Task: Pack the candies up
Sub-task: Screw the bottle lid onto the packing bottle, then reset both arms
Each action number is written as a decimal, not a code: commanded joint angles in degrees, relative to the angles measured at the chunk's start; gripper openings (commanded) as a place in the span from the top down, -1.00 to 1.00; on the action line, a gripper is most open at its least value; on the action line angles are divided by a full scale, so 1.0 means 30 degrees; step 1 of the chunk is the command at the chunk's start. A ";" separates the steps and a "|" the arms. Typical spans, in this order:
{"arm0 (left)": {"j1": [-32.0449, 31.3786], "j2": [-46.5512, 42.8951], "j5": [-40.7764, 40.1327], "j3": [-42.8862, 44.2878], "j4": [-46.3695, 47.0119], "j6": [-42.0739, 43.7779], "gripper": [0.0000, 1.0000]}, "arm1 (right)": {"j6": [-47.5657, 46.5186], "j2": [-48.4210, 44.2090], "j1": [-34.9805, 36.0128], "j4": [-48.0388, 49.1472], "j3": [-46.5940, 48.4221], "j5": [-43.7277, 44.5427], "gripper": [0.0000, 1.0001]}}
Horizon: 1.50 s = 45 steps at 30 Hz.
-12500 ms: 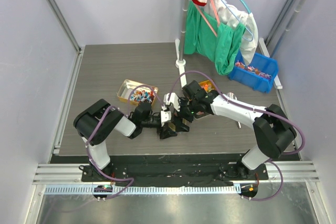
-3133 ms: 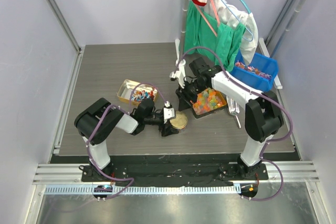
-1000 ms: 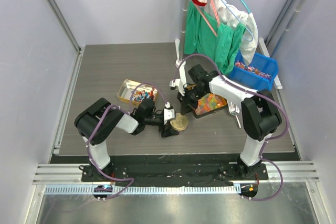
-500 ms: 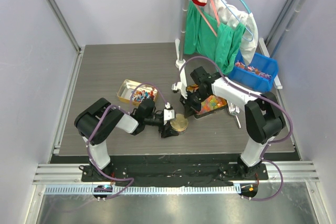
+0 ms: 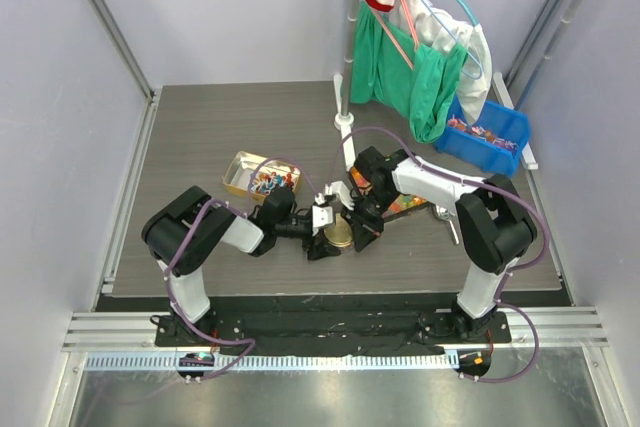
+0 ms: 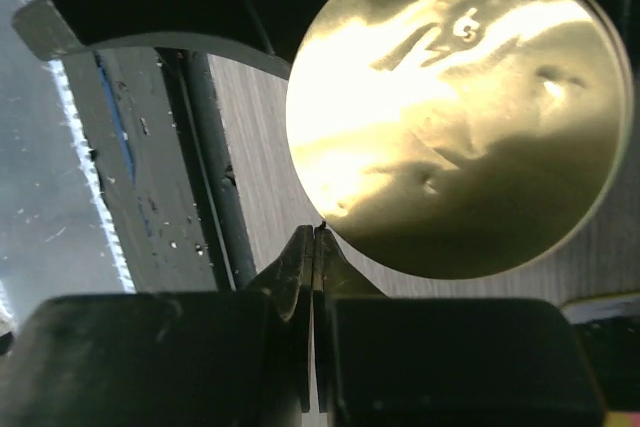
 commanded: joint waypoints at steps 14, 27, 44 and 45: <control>0.0222 0.0349 -0.1258 0.0265 -0.0570 -0.0245 -0.12 | -0.1017 -0.4018 -0.0520 -0.1095 0.2365 0.2538 -0.23; 0.0252 0.0408 -0.0554 0.0412 -0.1303 0.0459 -0.99 | -0.0902 -1.0141 -0.2629 0.3208 -0.1033 0.5966 -0.99; 0.0660 -0.1120 0.4596 1.1758 -3.4174 1.5556 -1.00 | 0.0241 -1.1667 -0.3188 0.5525 -0.2000 0.5411 -0.99; 0.0865 -0.0159 0.5124 1.2678 -3.6958 1.8244 -1.00 | 0.0503 -1.1755 -0.3159 0.5642 -0.2088 0.5352 -0.99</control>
